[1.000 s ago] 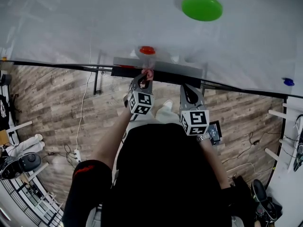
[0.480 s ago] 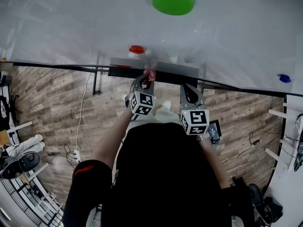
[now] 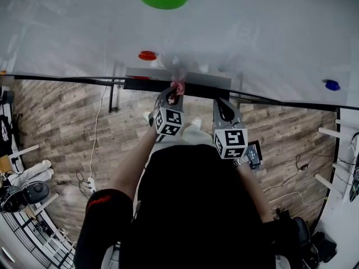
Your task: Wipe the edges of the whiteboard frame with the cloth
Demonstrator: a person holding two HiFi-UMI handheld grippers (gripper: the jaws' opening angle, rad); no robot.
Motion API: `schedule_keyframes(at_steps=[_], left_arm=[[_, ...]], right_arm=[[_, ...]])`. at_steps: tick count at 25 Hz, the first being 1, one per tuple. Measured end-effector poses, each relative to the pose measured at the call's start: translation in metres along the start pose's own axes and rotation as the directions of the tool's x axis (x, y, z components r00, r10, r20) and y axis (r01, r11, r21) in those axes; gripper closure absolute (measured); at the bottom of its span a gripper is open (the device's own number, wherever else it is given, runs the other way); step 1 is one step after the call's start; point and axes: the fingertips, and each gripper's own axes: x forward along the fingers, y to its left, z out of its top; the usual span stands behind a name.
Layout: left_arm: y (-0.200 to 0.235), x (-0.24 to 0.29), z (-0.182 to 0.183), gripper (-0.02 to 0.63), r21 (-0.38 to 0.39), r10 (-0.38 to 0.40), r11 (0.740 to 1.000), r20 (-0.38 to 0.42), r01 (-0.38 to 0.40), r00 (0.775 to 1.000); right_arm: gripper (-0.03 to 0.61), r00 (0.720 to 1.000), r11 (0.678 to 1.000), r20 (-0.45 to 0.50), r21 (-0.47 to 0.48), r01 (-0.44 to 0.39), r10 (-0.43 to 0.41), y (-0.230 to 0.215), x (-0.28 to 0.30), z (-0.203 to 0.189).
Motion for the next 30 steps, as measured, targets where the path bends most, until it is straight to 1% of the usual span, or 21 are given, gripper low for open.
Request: schedule_keyframes(at_steps=[8,17,22,30], left_arm=[[-0.018,0.006,0.009,0.566,0.022,-0.024,0.999,0.008,0.024,1.000],[-0.033,0.010,0.016,0.566,0.023,-0.042,0.999,0.012,0.042,0.999],[-0.039,0.012,0.019,0.566,0.027,-0.058,0.998,0.017,0.058,0.998],[-0.057,0.014,0.028,0.566,0.059,-0.111,0.992,0.012,0.110,0.994]], right_arm=[[0.577,1.000,1.000,0.005,0.002,0.003,-0.003,-0.007,-0.007,-0.003],[0.577,1.000,1.000,0.005,0.013,0.017,-0.017,-0.017,-0.016,-0.009],[0.577,0.999,0.999,0.002,0.023,0.033,-0.033,-0.021,-0.019,-0.012],[0.577,0.997,0.996,0.011,0.047,0.078,-0.078,-0.025,-0.033,-0.013]])
